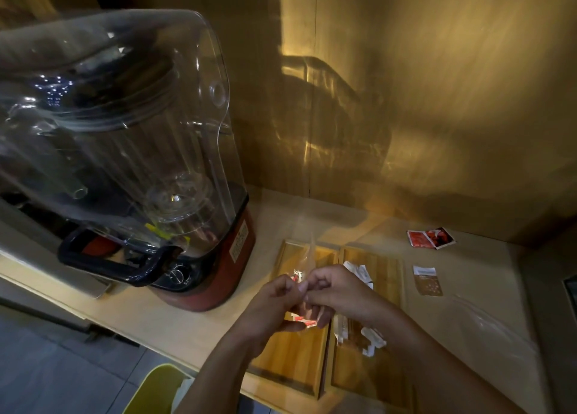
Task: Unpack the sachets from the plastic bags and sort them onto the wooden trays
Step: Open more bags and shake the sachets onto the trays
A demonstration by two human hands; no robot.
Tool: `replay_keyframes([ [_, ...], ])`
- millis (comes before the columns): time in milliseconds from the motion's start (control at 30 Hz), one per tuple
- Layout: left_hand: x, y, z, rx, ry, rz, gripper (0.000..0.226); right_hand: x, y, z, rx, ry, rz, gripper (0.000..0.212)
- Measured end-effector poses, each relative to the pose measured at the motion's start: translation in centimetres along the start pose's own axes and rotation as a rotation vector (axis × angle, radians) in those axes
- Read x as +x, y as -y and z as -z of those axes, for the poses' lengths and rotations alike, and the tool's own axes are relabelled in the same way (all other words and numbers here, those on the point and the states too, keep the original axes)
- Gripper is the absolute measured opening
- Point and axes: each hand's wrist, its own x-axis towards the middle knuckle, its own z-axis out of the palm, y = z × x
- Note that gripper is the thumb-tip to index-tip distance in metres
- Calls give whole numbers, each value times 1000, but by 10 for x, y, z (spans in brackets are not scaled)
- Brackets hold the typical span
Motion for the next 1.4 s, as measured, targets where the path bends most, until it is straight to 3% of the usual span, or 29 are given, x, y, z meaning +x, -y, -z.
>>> replay_keyframes([
  [167, 7, 7, -5, -161, -6, 73, 43, 3, -12, -4, 208, -83, -47, 10],
  [300, 13, 10, -11, -64, 13, 99, 31, 6, -20, -6, 414, -126, -138, 18],
  [467, 19, 17, -8, -138, 55, 133, 20, 5, -30, -1, 561, -167, -135, 15],
  [733, 24, 19, -5, -200, -48, 192, 16, -2, -32, 1, 334, -234, -143, 4],
  [933, 22, 16, -5, -89, -174, 105, 12, -6, -24, 1, 296, -169, -95, 9],
  [1067, 16, 7, -18, -18, -182, 6, 18, -7, -16, -2, 176, -147, -77, 21],
  [1200, 17, 8, -23, 37, -205, -30, 26, -9, -11, -3, 81, -202, -92, 13],
  [1400, 17, 15, -30, 28, -192, -28, 22, -7, -7, 3, -74, -186, -159, 26],
])
